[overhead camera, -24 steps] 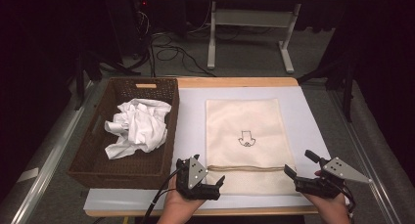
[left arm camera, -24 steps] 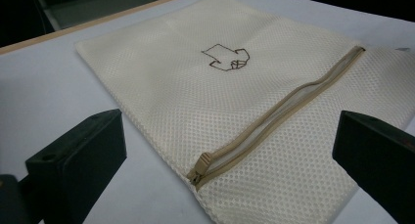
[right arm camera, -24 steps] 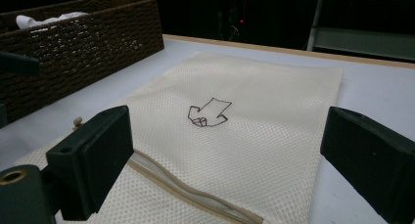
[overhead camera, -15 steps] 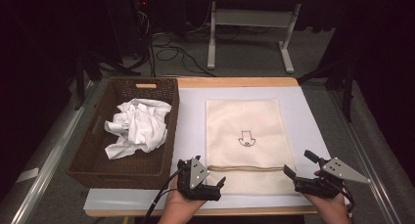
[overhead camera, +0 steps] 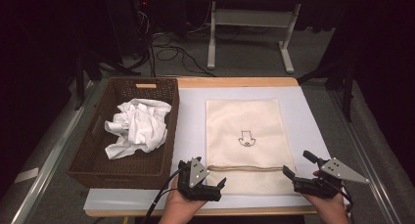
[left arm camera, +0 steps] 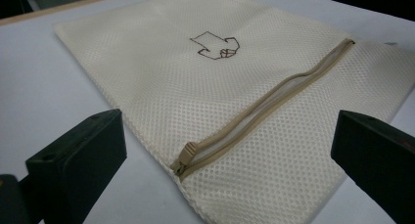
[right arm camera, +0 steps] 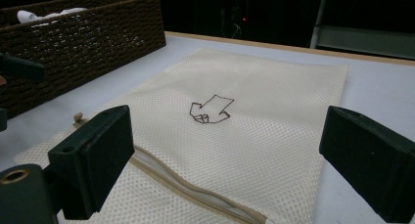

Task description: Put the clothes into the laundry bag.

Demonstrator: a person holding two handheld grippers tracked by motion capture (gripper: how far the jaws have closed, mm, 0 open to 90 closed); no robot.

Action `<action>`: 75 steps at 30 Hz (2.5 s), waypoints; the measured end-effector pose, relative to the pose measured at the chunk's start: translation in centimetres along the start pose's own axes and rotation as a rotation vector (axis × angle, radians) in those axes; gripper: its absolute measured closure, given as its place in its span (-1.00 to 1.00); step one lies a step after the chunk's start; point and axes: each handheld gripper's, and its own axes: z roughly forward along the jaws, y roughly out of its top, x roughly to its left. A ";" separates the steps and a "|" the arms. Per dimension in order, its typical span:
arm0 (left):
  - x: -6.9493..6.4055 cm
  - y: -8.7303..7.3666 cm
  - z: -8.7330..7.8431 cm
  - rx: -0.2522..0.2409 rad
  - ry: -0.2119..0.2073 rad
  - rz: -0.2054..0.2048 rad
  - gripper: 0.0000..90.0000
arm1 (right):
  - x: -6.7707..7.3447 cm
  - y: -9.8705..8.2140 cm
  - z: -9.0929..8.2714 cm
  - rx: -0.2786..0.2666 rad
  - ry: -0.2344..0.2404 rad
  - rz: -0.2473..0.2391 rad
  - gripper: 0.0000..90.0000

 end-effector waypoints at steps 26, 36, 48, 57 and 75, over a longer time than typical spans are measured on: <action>1.1 -3.1 1.6 0.160 -0.042 -0.106 -0.16 | -1.6 -2.7 0.7 0.160 -0.094 0.017 -0.52; 1.0 -3.2 1.7 0.198 -0.015 -0.089 0.46 | -2.3 -3.2 1.0 0.203 -0.105 0.045 -0.43; 3.5 -3.4 0.8 0.216 0.081 -0.152 0.92 | -2.3 -3.1 0.8 0.193 -0.103 0.047 -0.41; 3.5 -3.3 0.3 0.170 0.021 -0.187 0.25 | -2.7 -3.0 1.8 0.208 -0.096 0.071 -0.33; 3.3 -2.5 -0.6 0.114 -0.044 -0.162 -0.07 | -8.4 0.2 13.7 0.451 -0.177 0.137 0.00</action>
